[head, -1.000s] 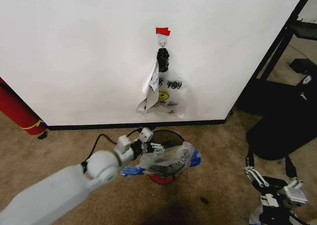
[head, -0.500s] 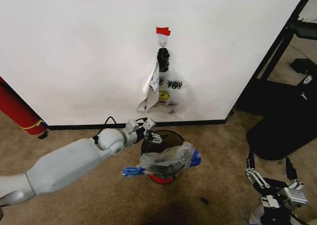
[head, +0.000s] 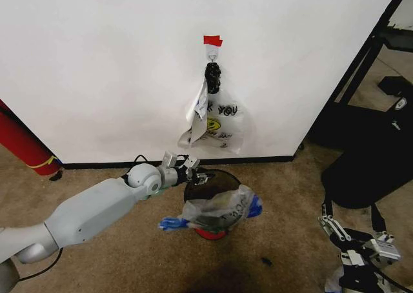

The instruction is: Pick up the garbage bag from the wall and place it over the trash bin.

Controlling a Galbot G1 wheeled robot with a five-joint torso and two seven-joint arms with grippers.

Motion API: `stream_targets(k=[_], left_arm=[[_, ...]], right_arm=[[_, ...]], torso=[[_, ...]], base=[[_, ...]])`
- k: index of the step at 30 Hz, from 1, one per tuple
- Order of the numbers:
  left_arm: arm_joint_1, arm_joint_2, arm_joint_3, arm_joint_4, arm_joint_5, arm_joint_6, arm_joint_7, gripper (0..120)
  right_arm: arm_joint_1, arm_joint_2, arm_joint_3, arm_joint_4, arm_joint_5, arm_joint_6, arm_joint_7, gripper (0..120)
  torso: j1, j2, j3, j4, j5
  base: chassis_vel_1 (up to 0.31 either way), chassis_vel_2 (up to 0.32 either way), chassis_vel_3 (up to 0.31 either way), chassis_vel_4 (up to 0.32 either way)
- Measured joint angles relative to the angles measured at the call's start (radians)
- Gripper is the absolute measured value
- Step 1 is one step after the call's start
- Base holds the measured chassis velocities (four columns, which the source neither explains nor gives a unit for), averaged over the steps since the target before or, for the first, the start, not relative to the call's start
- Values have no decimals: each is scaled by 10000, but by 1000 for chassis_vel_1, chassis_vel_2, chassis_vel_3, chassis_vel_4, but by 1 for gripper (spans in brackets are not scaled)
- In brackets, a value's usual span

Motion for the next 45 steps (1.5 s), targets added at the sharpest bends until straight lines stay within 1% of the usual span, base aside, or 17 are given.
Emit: stream_targets(k=[1, 6, 8, 10, 12, 15, 16, 19, 21, 23, 24, 27, 29, 33, 38, 42, 45], left_arm=[[0, 0, 0, 0, 0, 0, 0, 23], [210, 125, -93, -260, -29, 1, -454, 3], [286, 166, -157, -364, -90, 1, -598, 2], [603, 239, -494, -668, -296, -43, -1158, 2], [1028, 257, -989, -1005, -823, -40, -1822, 2], [2021, 368, -2158, -1914, -1931, 45, -3030, 2], [2021, 368, -2158, -1914, -1931, 45, -3030, 2], [3393, 526, -3806, -2967, -2629, 57, -4173, 2], [4484, 555, -4874, -3503, -2794, -121, -4809, 2], [4801, 554, -5142, -3636, -2807, -177, -4961, 2], [5497, 552, -5704, -3933, -2811, -313, -5307, 2], [6748, 540, -6577, -4400, -2614, -703, -5889, 2], [6975, 523, -6692, -4464, -2521, -810, -6007, 2], [7751, 218, -6889, -4613, -1962, -1436, -6486, 2], [8093, -50, -6631, -4551, -556, -2085, -6805, 2], [8242, -393, -6509, -4384, -31, -2309, -7034, 2], [8232, -476, -6478, -4313, 35, -2328, -7243, 2]], right_arm=[[0, 0, 0, 0, 0, 0, 0, 100], [10, 5, -76, 16, -132, -64, 47, 100], [9, 2, -93, 16, -152, -69, 49, 100], [29, -20, -133, 16, -190, -116, 60, 100], [104, -51, -165, 16, -236, -224, 80, 100], [271, -140, -228, 18, -319, -479, 113, 100], [271, -140, -228, 18, -319, -479, 113, 100], [468, -271, -378, 36, -392, -904, 234, 100], [716, -399, -537, 37, -494, -1306, 392, 100], [781, -437, -593, 36, -525, -1422, 441, 100], [973, -529, -734, 29, -575, -1719, 580, 100], [1363, -763, -1033, -18, -763, -2181, 816, 100], [1435, -803, -1097, -29, -802, -2255, 843, 100], [1762, -893, -1483, -127, -994, -2554, 990, 100], [1668, -903, -1627, -194, -1135, -2563, 1007, 100], [1499, -887, -1601, -139, -1186, -2504, 1007, 100], [1449, -877, -1600, -94, -1241, -2480, 1004, 100]], torso=[[0, 0, 0, 0, 0], [0, 0, 0, -1, -1], [0, 0, 0, -3, -3], [0, 0, 0, -3, 2], [0, 0, 0, -1, -1], [0, 0, 0, -2, -1], [0, 0, 0, -2, -1], [0, 1, -1, -3, -2], [0, 0, -1, 2, 2], [0, 0, -1, 6, 0], [0, 0, -1, 3, -3], [0, 0, -2, 0, 0], [0, 1, -1, 2, 1], [0, 0, -1, 1, -1], [0, 1, -1, -4, 0], [0, 1, -1, -3, -1], [0, 1, -1, -3, -1]], base=[[0, 0, 0, 0], [0, 0, 0, 0], [0, 0, 0, 0], [0, 0, 0, 0], [0, 0, 0, 0], [0, 0, 0, 0], [0, 0, 0, 0], [0, 0, 0, 0], [0, 0, 0, 0], [0, 0, 0, 0], [0, 0, 0, 0], [0, 0, 0, 0], [0, 0, 0, 0], [0, 0, 0, 0], [0, 0, 0, 0], [0, 0, 0, 0], [0, 0, 0, 0]])
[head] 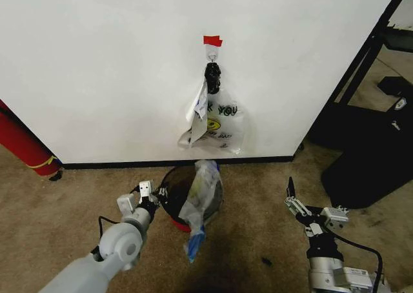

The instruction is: Pick up the garbage bag from the wall and place it over the trash bin.

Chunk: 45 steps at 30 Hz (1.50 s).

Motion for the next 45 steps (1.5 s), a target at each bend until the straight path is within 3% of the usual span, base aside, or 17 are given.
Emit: stream_targets(k=[6, 12, 13, 17, 19, 20, 22, 24, 28, 31, 34, 35, 38, 41, 45], left_arm=[[4, 37, -58, 97, -223, 205, -121, 14], [307, 202, -301, -250, 369, 329, 3, 41], [307, 202, -301, -250, 369, 329, 3, 41], [391, 398, -459, -647, 1357, 364, 14, 55], [462, 584, -557, -1049, 2469, 383, -10, 66], [462, 584, -557, -1049, 2469, 383, -10, 66], [434, 792, -491, -1365, 3851, 412, 187, 74], [160, 952, -84, -1552, 5156, 382, 531, 81], [-576, 1167, 779, -1884, 5748, 816, 892, 94], [-1741, 1468, 1878, -2208, 5484, 1698, 1035, 100], [-3098, 1596, 3387, -2376, 4658, 2640, 604, 97], [-3098, 1596, 3387, -2376, 4658, 2640, 604, 97], [-4614, 1499, 4855, -2597, 2630, 3898, -679, 94], [-5531, 1204, 5608, -2526, 991, 4692, -1947, 92], [-5993, 982, 6080, -1966, 762, 4957, -2443, 91]], right_arm=[[-5, 29, 7, 52, -44, 20, -1, 100], [17, 40, -69, 20, -76, 23, -7, 100], [17, 40, -69, 20, -76, 23, -7, 100], [117, 24, -115, -59, -69, 5, -8, 100], [191, 10, -118, -149, -20, -17, -5, 100], [191, 10, -118, -149, -20, -17, -5, 100], [277, -3, -107, -284, 94, -68, 33, 100], [400, -15, -126, -406, 282, -197, 140, 100], [622, 9, -137, -592, 427, -349, 312, 100], [774, 131, -122, -780, 427, -435, 448, 100], [817, 244, -106, -901, 335, -463, 543, 100], [817, 244, -106, -901, 335, -463, 543, 100], [928, 284, -38, -1116, 274, -475, 639, 100], [1085, 312, -10, -1302, 253, -477, 686, 100], [1177, 329, -36, -1404, 248, -477, 690, 100]], torso=[[0, 0, 0, 0, 2], [0, 0, 0, 2, 1], [0, 0, 0, 2, 1], [0, 0, 1, 3, 0], [0, 0, 1, 2, 0], [0, 0, 1, 2, 0], [0, 0, 1, 5, 2], [0, 0, 1, 3, 0], [1, 0, 1, 2, 0], [2, 0, 2, 3, 2], [2, 0, 1, 2, 2], [2, 0, 1, 2, 2], [2, 0, 1, -1, 5], [2, 0, 1, 2, 3], [2, 0, 2, 1, 0]], base=[[0, 0, 0, 0], [0, 0, 0, 0], [0, 0, 0, 0], [0, 0, 0, 0], [0, 0, 0, 0], [0, 0, 0, 0], [0, 0, 0, 0], [0, 0, 0, 0], [0, 0, 0, 0], [0, 0, 0, 0], [0, 0, 0, 0], [0, 0, 0, 0], [0, 0, 0, 0], [0, 0, 0, 0], [0, 0, 0, 0]])
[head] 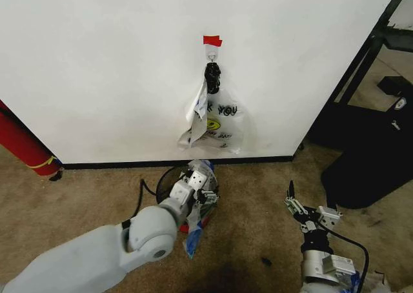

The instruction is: Pick up the garbage bag from the wall and place it over the trash bin.

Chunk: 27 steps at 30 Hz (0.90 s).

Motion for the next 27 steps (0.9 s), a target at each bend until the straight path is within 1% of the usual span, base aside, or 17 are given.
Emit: stream_targets(k=[5, 10, 11, 16, 17, 22, 23, 24, 26, 27], left_arm=[[-77, -135, 252, 340, -22, 81, -186, 88], [-49, -306, 465, 564, 273, 53, -193, 77], [-49, -306, 465, 564, 273, 53, -193, 77], [32, -338, 540, 690, 689, -92, -114, 55], [32, -338, 540, 690, 689, -92, -114, 55], [126, -291, 509, 782, 911, -218, 19, 34], [140, -287, 504, 795, 921, -226, 33, 33], [176, -288, 497, 819, 943, -248, 52, 26], [206, -294, 476, 829, 972, -274, 67, 25], [243, -295, 439, 834, 1000, -296, 84, 18]], right_arm=[[140, -6, 0, -101, -5, 0, 0, 100], [203, -31, 30, -179, -5, -6, -5, 100], [203, -31, 30, -179, -5, -6, -5, 100], [188, -13, 19, -242, -12, -6, -21, 100], [188, -13, 19, -242, -12, -6, -21, 100], [299, -20, 9, -272, -13, -19, -34, 100], [319, -20, 3, -278, -13, -26, -35, 100], [354, -17, -9, -287, -14, -41, -35, 100], [368, -8, -26, -288, -21, -53, -36, 100], [367, 2, -42, -289, -44, -58, -40, 100]], torso=[[0, 0, 0, 2, 1], [-1, 0, -1, 2, 1], [-1, 0, -1, 2, 1], [-2, 0, -1, 2, 0], [-2, 0, -1, 2, 0], [-2, 0, -1, 2, 1], [-2, 0, -1, 2, 1], [-2, 0, -1, 2, 0], [-2, 0, -1, 2, 0], [-2, 0, -1, 2, 0]], base=[[0, 0, 0, 0], [0, 0, 0, 0], [0, 0, 0, 0], [0, 0, 0, 0], [0, 0, 0, 0], [0, 0, 0, 0], [0, 0, 0, 0], [0, 0, 0, 0], [0, 0, 0, 0], [0, 0, 0, 0]])
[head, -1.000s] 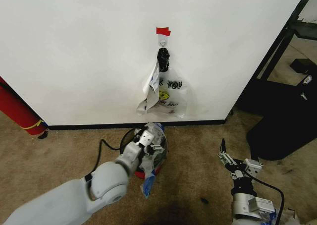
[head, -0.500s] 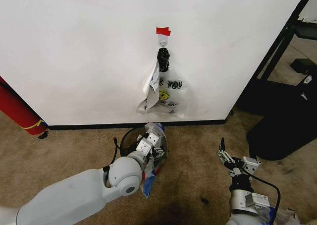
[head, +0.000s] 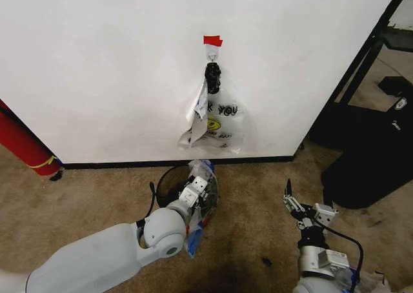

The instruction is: Pick up the garbage bag from the wall and place it over the trash bin.

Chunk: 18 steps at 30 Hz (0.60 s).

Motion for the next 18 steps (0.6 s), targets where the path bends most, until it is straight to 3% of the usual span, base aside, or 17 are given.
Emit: stream_targets(k=[6, 18], left_arm=[[134, 57, -247, 15, 34, -75, 44, 0], [1655, 811, -2329, -244, -11, -327, 423, 0]], right_arm=[[21, 16, -56, -39, -29, -12, -7, 100], [360, -341, -851, -165, 784, -815, 97, 100]], torso=[[0, 0, 0, -1, 0], [0, 0, 0, 0, -2]], base=[[0, 0, 0, 0], [0, 0, 0, 0]])
